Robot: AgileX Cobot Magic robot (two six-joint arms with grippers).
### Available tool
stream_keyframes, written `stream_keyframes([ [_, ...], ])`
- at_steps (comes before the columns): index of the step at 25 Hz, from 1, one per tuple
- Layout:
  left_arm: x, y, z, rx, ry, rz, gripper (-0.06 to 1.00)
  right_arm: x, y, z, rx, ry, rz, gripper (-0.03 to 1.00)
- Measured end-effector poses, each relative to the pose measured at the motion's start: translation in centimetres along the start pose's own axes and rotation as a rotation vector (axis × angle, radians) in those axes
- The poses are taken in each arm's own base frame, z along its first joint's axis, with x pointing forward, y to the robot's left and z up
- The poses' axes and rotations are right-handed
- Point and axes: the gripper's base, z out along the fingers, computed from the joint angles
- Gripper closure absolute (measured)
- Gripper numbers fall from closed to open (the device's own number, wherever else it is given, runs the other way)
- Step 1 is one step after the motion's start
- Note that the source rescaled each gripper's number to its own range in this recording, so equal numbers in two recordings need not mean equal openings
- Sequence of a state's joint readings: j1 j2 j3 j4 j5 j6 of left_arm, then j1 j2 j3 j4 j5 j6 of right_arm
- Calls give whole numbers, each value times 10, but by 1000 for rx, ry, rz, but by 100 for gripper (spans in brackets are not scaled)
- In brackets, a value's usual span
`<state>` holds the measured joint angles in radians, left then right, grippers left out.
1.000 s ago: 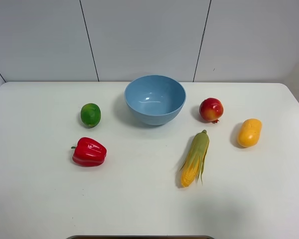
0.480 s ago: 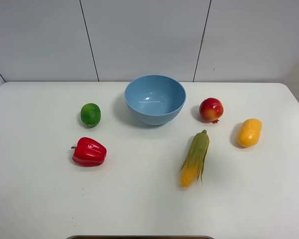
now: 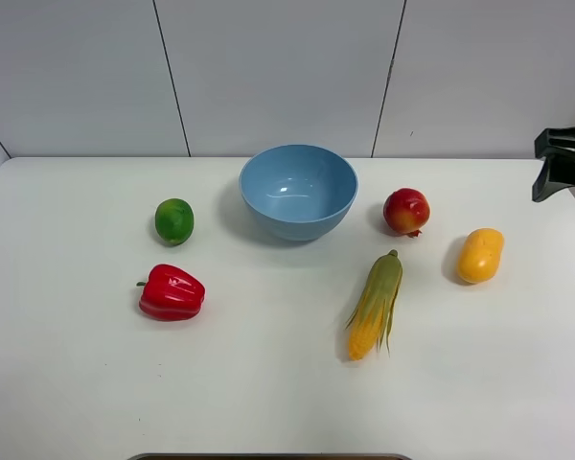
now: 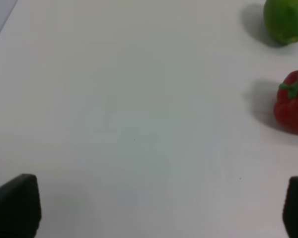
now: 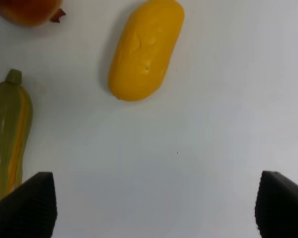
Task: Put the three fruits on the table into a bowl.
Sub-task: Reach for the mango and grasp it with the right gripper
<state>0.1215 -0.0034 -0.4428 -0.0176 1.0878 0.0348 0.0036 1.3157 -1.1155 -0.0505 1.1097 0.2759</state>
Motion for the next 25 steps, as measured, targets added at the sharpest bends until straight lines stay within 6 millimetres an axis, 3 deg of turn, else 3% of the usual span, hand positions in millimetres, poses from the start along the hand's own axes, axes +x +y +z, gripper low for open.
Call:
stream_keyframes([
  [4,0,0,0,0,0,0,-6,-11,5,33,21,79,27,33],
  [8,0,0,0,0,0,0,-6,-16,4,62,46,168,46,11],
  [10,0,0,0,0,0,0,-6,-21,-4,77,60,199,77,7],
  [19,0,0,0,-1,0,0,-6,-32,-45,110,42,251,194,5],
  [25,0,0,0,-3,0,1,-6,-38,-46,133,1,240,170,4],
])
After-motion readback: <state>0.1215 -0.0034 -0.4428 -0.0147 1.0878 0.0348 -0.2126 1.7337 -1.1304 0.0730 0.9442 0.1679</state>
